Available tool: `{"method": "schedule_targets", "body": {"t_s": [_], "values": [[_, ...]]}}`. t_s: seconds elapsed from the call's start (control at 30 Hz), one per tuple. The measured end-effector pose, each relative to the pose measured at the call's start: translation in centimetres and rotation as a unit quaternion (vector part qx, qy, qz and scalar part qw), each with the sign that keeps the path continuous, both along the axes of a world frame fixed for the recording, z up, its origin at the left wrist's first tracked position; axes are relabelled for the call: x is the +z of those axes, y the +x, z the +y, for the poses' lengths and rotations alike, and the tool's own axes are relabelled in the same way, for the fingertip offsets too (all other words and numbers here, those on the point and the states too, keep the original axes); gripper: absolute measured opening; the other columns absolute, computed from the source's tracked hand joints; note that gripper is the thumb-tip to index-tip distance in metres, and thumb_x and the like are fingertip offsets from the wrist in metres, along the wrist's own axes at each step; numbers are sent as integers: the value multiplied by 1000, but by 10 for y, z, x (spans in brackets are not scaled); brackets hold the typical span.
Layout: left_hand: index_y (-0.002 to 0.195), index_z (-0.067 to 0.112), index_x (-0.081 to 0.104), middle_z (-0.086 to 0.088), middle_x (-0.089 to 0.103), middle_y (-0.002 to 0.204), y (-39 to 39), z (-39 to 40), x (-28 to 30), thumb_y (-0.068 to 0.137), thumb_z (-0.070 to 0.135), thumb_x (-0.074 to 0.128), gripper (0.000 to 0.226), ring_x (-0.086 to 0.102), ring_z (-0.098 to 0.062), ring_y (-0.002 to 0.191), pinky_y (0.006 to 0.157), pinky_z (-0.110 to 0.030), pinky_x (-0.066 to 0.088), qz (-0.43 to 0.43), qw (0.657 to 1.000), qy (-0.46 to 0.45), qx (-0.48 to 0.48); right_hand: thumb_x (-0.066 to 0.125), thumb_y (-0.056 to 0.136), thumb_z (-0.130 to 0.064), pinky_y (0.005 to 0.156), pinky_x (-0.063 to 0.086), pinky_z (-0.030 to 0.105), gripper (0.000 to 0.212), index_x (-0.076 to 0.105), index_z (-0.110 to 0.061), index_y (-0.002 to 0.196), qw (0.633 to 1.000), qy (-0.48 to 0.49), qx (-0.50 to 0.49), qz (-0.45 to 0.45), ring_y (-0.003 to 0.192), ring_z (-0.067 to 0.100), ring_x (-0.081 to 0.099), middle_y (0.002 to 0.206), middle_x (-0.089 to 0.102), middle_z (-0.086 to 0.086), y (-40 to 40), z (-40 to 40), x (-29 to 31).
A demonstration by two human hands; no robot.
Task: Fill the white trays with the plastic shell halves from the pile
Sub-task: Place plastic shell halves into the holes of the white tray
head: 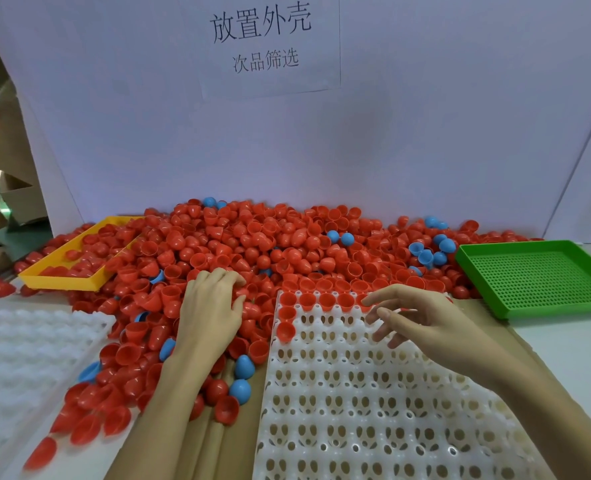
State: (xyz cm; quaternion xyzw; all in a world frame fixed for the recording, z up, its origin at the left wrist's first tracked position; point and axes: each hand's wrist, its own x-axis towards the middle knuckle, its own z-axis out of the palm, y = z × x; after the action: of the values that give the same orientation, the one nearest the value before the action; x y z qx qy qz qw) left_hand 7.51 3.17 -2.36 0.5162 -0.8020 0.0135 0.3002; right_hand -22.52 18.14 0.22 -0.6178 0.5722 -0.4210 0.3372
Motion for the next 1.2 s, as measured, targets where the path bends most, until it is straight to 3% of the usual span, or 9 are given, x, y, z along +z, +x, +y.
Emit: {"method": "schedule_targets", "body": {"t_s": [0.13, 0.23, 0.43, 0.6, 0.77, 0.87, 0.93, 1.0, 1.2], "values": [[120, 16, 73, 5, 64, 117, -6, 5, 7, 95, 14, 75, 25, 61, -15, 108, 99, -24, 44, 112, 992, -16, -61, 61, 105, -18, 78, 64, 35, 19, 72, -26, 118, 1000, 2, -4, 2, 92, 20, 78, 106, 78, 0, 0, 1, 2], [122, 19, 73, 9, 60, 117, -20, 17, 16, 96, 13, 75, 27, 62, -4, 108, 96, -12, 47, 219, 963, -18, -157, 62, 104, -19, 80, 65, 38, 19, 72, -26, 118, 1000, 1, -5, 3, 92, 20, 78, 106, 78, 1, 2, 2, 4], [128, 30, 67, 12, 61, 122, -54, 53, 18, 95, 14, 76, 38, 66, -19, 114, 90, -25, 58, 313, 894, 98, -305, 71, 96, -30, 80, 63, 35, 35, 64, -36, 130, 998, -3, 53, -28, 99, 23, 77, 115, 76, 1, 7, 6, 11], [107, 30, 73, 8, 66, 110, -72, 74, 14, 92, 26, 81, 18, 71, -19, 100, 79, -24, 60, 362, 878, 124, -288, 82, 90, -34, 85, 64, 37, 50, 61, -38, 135, 996, 1, 87, -8, 103, 23, 76, 119, 74, -3, 12, 9, 13], [94, 20, 76, -5, 67, 97, -78, 82, 14, 89, 24, 84, 10, 75, -26, 75, 66, -31, 63, 430, 842, 192, -262, 79, 90, -32, 77, 63, 33, 37, 67, -29, 125, 998, -35, 59, 0, 94, 23, 78, 105, 76, 0, 18, 8, 10], [97, 22, 74, 1, 69, 97, -76, 82, 15, 95, 23, 77, 4, 75, -23, 74, 64, -25, 61, 417, 853, 180, -258, 73, 95, -29, 75, 63, 33, 26, 69, -23, 120, 998, -42, 47, -15, 92, 23, 78, 103, 78, 2, 17, 7, 10], [104, 24, 72, 6, 68, 105, -72, 79, 18, 100, 16, 71, 9, 73, -20, 92, 72, -24, 60, 353, 881, 124, -289, 68, 99, -29, 77, 64, 37, 24, 70, -21, 121, 998, -42, 34, -16, 92, 23, 78, 104, 78, 2, 15, 6, 10], [107, 21, 73, 7, 68, 111, -69, 75, 20, 100, 9, 70, 15, 70, -21, 106, 81, -27, 60, 288, 887, 94, -350, 64, 100, -30, 77, 64, 35, 23, 71, -21, 121, 998, -42, 31, -24, 92, 24, 78, 104, 79, 3, 15, 7, 10], [104, 24, 75, 5, 68, 103, -65, 73, 19, 95, 4, 71, 23, 70, -24, 101, 80, -26, 60, 267, 874, 164, -372, 57, 102, -31, 76, 64, 34, 27, 69, -19, 124, 998, -27, 23, -43, 92, 23, 79, 104, 80, 2, 21, 5, 7]]}}
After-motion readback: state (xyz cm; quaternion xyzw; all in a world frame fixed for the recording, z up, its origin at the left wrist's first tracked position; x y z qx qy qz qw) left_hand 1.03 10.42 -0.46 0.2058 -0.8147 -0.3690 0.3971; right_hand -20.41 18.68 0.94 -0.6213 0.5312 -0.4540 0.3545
